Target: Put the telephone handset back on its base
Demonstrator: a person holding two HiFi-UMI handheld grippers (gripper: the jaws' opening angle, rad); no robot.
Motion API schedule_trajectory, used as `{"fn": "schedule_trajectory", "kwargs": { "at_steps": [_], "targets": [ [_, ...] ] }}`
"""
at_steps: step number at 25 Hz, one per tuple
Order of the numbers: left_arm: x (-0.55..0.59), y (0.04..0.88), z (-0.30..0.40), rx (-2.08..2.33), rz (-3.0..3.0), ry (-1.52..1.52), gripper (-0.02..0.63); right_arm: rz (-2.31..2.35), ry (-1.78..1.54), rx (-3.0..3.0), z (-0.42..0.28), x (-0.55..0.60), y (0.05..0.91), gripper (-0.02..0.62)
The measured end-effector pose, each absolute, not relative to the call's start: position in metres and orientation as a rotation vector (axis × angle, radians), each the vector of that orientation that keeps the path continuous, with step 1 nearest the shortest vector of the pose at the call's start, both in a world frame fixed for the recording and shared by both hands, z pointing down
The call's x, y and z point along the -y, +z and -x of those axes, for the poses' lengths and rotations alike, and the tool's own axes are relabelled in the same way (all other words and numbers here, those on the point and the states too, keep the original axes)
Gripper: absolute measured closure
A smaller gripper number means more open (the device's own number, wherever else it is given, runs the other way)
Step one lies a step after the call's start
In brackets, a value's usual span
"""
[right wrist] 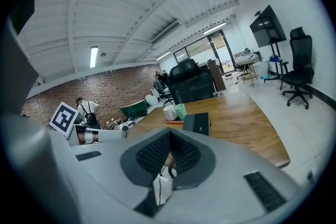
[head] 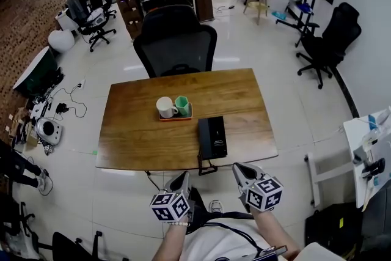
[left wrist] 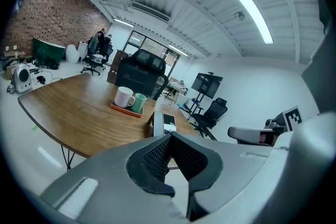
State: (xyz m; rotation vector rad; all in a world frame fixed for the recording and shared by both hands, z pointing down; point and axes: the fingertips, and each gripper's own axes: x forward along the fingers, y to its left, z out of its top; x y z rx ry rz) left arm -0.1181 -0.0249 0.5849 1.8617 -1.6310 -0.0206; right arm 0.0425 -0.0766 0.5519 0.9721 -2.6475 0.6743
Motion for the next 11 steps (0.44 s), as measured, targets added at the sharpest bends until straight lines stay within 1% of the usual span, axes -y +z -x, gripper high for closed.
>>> {"fn": "schedule_trajectory", "kwargs": {
  "at_steps": [11],
  "targets": [
    [0.0237,0.5861,0.1180,1.634,-1.844,-0.022,0.623,-0.943,0.673,2.647,-0.0402,0.0745,0.5528,0.595]
  ]
}}
